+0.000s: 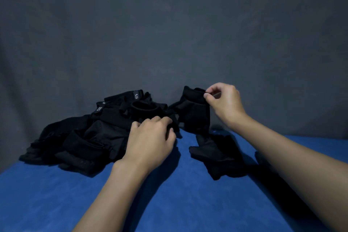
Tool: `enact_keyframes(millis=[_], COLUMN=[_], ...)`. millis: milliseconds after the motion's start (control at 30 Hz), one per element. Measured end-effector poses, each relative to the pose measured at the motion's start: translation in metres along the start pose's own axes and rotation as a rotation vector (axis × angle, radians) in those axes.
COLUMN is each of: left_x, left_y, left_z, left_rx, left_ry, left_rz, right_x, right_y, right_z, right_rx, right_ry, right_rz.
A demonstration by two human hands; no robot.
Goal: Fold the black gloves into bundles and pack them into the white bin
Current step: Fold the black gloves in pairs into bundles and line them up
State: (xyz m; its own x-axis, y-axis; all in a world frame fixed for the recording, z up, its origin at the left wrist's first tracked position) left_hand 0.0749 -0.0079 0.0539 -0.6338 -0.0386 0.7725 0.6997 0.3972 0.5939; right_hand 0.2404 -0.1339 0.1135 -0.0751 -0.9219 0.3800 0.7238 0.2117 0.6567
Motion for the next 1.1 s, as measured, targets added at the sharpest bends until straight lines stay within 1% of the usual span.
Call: enact_keyframes(millis=[67,133,267,400,500,600,667,767,833,933,1000,1100], left_x=[0.011,0.015,0.000,-0.023,-0.029,-0.031,-0.033,-0.035,-0.036,-0.036,-0.035,-0.031], left_y=[0.000,-0.001,-0.002,0.000,0.001,0.000,0.000,0.000,-0.001,-0.004,-0.006,-0.008], left_z=[-0.014,-0.025,-0.040,-0.049,-0.064,-0.078,-0.085,-0.091,-0.091,-0.094,-0.099,-0.113], left_rx=[0.001,0.017,0.111,0.227,0.293,0.441,0.545,0.617,0.609,0.551,0.526,0.461], left_ry=[-0.118,-0.240,-0.544,-0.784,-1.015,-1.251,-1.405,-1.538,-1.543,-1.536,-1.576,-1.654], left_rz=[-0.096,-0.124,-0.051,0.012,0.029,0.051,0.067,0.026,-0.012,-0.021,-0.006,0.069], right_x=[0.016,0.032,0.060,0.084,0.096,0.101,0.102,0.102,0.104,0.108,0.109,0.104], right_y=[-0.003,-0.009,-0.030,-0.059,-0.074,-0.085,-0.093,-0.104,-0.107,-0.105,-0.103,-0.107], right_z=[0.001,-0.001,-0.004,0.000,-0.008,-0.015,-0.017,-0.021,-0.026,-0.040,-0.049,-0.059], right_rx=[0.006,0.001,0.006,0.158,0.252,0.345,0.397,0.417,0.340,0.080,-0.067,-0.233], right_ry=[0.024,0.077,0.186,0.181,0.184,0.143,0.092,0.053,0.079,0.236,0.330,0.371], right_rz=[-0.018,-0.027,-0.044,-0.049,-0.038,-0.004,0.049,0.167,0.217,0.187,0.165,0.239])
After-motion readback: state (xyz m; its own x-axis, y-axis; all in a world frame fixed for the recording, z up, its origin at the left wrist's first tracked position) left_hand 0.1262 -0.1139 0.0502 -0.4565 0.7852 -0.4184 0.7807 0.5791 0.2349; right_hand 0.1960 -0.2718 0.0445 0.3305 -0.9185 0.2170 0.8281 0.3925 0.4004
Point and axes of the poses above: each hand's wrist, its own y-axis towards the middle knuckle, its own x-axis out of the back of the hand, z = x × y, the point moved 7 cm from there along y, towards the middle knuckle, and after that the axes turned 7 degrees about -z, right-handed, at the moved point
